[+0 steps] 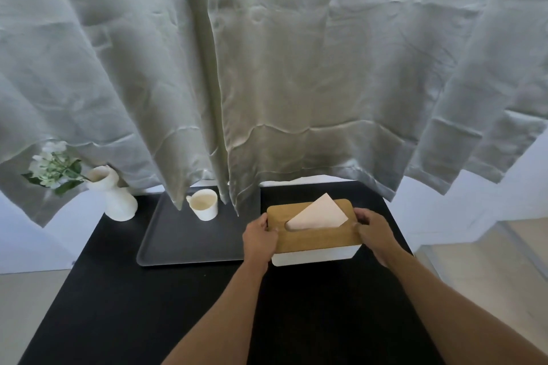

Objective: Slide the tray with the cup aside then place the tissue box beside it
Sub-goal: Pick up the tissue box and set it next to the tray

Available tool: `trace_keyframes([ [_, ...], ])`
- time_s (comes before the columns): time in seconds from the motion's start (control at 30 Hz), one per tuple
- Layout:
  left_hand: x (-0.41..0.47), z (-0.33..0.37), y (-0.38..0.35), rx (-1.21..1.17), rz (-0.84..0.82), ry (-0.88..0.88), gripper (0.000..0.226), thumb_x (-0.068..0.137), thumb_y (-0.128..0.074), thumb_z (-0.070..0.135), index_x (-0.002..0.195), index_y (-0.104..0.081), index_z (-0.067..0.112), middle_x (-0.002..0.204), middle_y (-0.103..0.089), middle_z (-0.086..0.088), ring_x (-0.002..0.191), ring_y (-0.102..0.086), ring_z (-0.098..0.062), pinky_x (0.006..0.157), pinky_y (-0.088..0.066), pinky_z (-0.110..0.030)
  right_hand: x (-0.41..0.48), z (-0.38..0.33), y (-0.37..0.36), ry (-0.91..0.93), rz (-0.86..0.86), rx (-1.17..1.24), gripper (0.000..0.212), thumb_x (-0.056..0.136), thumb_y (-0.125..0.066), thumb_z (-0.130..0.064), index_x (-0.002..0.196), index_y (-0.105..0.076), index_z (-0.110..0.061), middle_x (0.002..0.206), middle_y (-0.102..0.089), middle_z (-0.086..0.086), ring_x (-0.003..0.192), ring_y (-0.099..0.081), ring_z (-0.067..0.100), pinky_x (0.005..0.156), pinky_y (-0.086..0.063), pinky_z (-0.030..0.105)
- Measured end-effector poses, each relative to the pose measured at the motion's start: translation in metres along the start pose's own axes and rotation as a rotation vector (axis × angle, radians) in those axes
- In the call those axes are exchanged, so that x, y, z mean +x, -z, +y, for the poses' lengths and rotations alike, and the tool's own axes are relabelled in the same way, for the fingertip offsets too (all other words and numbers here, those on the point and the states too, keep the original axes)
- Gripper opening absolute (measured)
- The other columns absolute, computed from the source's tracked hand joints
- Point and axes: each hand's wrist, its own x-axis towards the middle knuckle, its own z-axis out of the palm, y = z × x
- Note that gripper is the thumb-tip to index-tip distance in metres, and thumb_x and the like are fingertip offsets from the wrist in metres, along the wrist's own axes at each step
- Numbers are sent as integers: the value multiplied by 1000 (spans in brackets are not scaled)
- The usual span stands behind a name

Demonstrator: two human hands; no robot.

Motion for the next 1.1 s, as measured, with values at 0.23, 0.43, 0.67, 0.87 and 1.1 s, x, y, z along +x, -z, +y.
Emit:
trace_keyframes([
  [0.23, 37, 6, -13, 7, 39, 50, 40, 87, -59, 7, 126, -61, 16, 94, -63, 20, 95, -62, -11, 80, -47, -27, 50, -7, -5, 21, -21, 8, 42, 95, -55, -6, 136, -52, -12, 134, -57, 6, 123, -52, 26, 102, -45, 45],
  [0.43, 77, 13, -20, 16, 73, 56, 45, 87, -55, 3, 130, -59, 17, 113, -67, 7, 108, -63, -19, 86, -52, -28, 96, -16, -16, 62, -36, -16, 41, 95, -53, -8, 136, -54, -13, 134, -58, 6, 122, -53, 27, 100, -44, 42],
  [0.67, 125, 18, -26, 126, 63, 14, 45, 80, -51, -2, 64, -51, 40, 69, -53, 16, 72, -48, -7, 49, -40, -9, 137, -15, -30, 27, -14, -15, 40, 95, -54, -10, 135, -55, -12, 133, -60, 7, 114, -54, 21, 99, -44, 39],
  [0.87, 166, 16, -29, 107, 29, -13, 35, 75, -48, -2, 83, -68, 26, 77, -62, 0, 73, -52, -12, 61, -43, -26, 168, -17, -45, 0, 0, 19, 34, 97, -51, -12, 130, -59, -12, 124, -64, 7, 102, -55, 18, 89, -45, 32],
  [1.1, 201, 16, -26, 63, 9, -4, 38, 77, -47, -5, 90, -67, 25, 87, -61, 1, 83, -53, -14, 72, -42, -30, 191, -20, -61, -23, 7, 79, 36, 95, -54, -12, 131, -60, -16, 114, -63, -2, 99, -56, 16, 82, -47, 30],
])
